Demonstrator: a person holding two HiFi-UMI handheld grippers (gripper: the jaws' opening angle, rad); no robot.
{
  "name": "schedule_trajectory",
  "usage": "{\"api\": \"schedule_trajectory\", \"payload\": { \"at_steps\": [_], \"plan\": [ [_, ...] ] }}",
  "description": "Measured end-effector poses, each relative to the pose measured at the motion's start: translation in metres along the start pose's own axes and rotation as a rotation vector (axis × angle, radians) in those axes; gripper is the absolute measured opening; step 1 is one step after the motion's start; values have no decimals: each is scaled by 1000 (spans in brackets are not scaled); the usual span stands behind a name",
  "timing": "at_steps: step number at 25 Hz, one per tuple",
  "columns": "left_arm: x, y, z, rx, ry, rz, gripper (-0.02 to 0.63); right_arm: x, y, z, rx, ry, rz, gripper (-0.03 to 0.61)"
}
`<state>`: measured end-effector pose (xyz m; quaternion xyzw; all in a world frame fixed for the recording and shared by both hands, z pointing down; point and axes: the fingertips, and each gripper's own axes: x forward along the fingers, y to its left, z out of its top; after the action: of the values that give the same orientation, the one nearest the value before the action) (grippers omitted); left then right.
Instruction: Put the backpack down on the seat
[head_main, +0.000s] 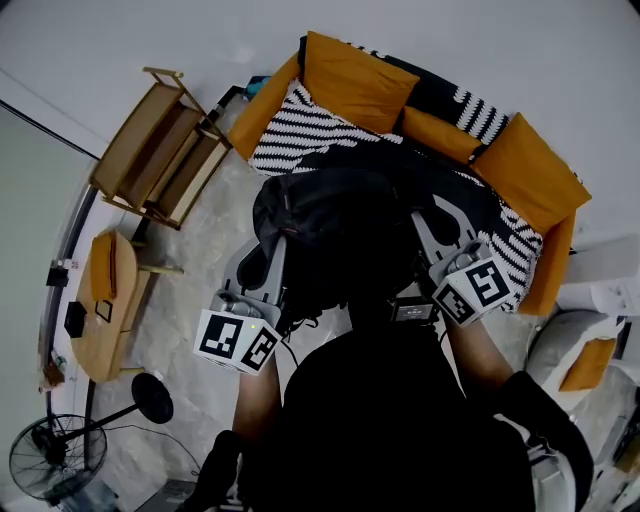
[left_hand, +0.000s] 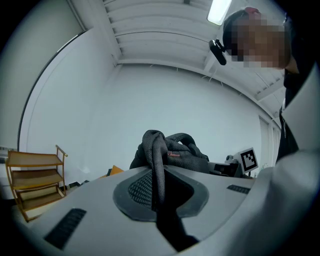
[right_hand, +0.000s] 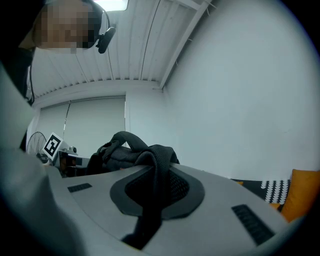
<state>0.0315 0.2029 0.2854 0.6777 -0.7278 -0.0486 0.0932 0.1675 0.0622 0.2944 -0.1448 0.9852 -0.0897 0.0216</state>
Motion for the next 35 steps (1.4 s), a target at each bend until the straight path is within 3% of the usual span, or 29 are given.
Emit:
{"api": "schedule_trajectory", "payload": {
  "at_steps": [7,23,35],
  "plan": [
    [58,32,9,-23,35,35,40,57,-43,8,13,17,35,46],
    [183,99,33,-23,10,101,40,172,-137,27,13,18,107,46],
    [235,147,25,-57,27,103,40,226,-169,13,42,45,121,46]
  ]
}}
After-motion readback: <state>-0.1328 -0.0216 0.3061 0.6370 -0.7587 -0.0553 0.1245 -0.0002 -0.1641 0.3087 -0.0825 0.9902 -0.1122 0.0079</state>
